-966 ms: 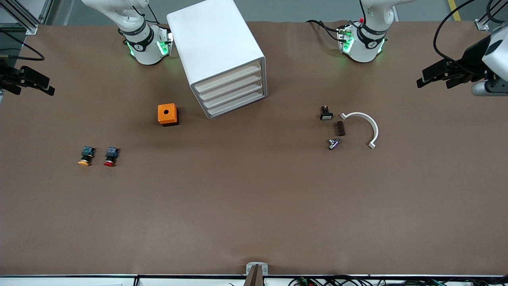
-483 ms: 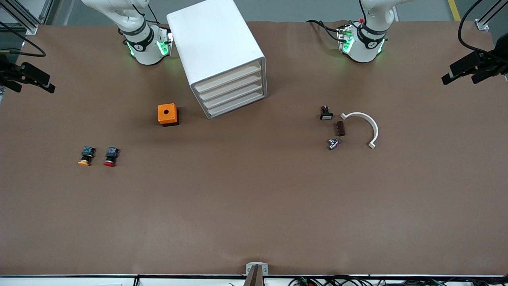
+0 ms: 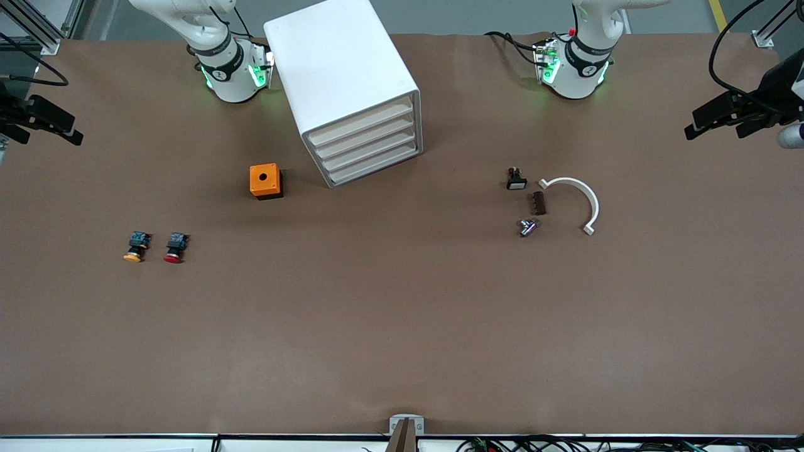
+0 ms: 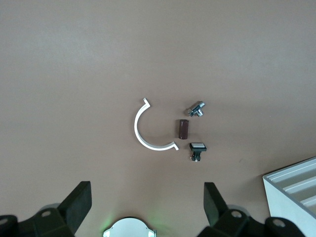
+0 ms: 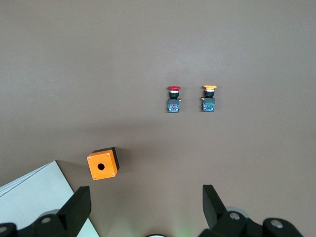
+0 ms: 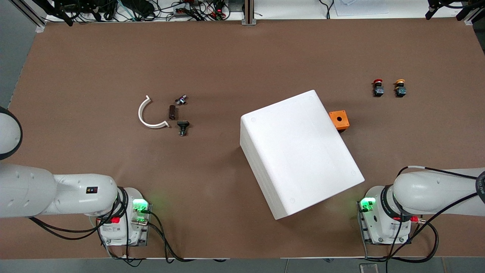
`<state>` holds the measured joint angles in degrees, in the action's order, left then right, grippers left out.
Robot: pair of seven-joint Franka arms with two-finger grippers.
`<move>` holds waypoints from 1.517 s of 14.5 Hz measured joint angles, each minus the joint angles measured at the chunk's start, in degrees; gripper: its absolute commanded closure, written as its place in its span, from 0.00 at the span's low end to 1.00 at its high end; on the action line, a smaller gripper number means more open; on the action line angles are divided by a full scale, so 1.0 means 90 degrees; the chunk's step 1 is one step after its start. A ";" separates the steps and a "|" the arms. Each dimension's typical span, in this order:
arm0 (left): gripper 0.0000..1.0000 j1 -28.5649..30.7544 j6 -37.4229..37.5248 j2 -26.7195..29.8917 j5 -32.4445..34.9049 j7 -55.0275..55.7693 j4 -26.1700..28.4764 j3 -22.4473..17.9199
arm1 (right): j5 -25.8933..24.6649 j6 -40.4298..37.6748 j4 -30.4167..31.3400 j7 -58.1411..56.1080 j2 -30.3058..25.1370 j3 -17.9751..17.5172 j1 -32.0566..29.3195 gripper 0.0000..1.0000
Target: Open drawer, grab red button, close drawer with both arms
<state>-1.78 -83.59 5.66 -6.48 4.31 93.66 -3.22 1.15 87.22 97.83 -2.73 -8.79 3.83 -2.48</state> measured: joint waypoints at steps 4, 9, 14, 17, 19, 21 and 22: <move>0.00 -0.0385 0.0000 0.0000 0.0000 0.0000 -0.0013 -0.0415 | 0.0000 -0.0006 0.0000 0.0002 -0.0015 0.0050 -0.0002 0.00; 0.00 -0.0398 0.0000 -0.0008 0.0000 0.0000 -0.0013 -0.0414 | 0.0000 -0.0028 0.0073 0.0002 -0.0152 0.0049 -0.0002 0.00; 0.00 -0.0398 -0.0016 -0.0009 0.0011 0.0550 -0.0134 -0.0214 | 0.0000 0.0088 0.0100 0.0001 -0.0193 0.0044 -0.0002 0.00; 0.00 -0.0396 -0.0015 -0.0010 0.0082 0.0851 -0.0177 0.0028 | 0.0000 0.0149 0.0105 0.0001 -0.0193 0.0036 -0.0002 0.00; 0.00 -0.0392 -0.0010 -0.0012 0.0084 0.0852 -0.0177 0.0052 | 0.0000 0.0155 0.0105 0.0001 -0.0193 0.0036 -0.0002 0.00; 0.00 -0.0382 0.0013 -0.0012 0.0097 0.0635 -0.0177 0.0038 | 0.0000 0.0155 0.0105 0.0001 -0.0193 0.0037 -0.0002 0.00; 0.00 -0.0390 0.0064 -0.0012 0.0117 0.0381 -0.0177 -0.0012 | 0.0000 0.0155 0.0105 0.0000 -0.0193 0.0037 -0.0002 0.00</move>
<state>-5.29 -83.01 5.55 -5.43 7.73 92.06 -3.33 1.15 88.61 98.77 -2.73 -10.53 4.16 -2.50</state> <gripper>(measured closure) 0.000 0.000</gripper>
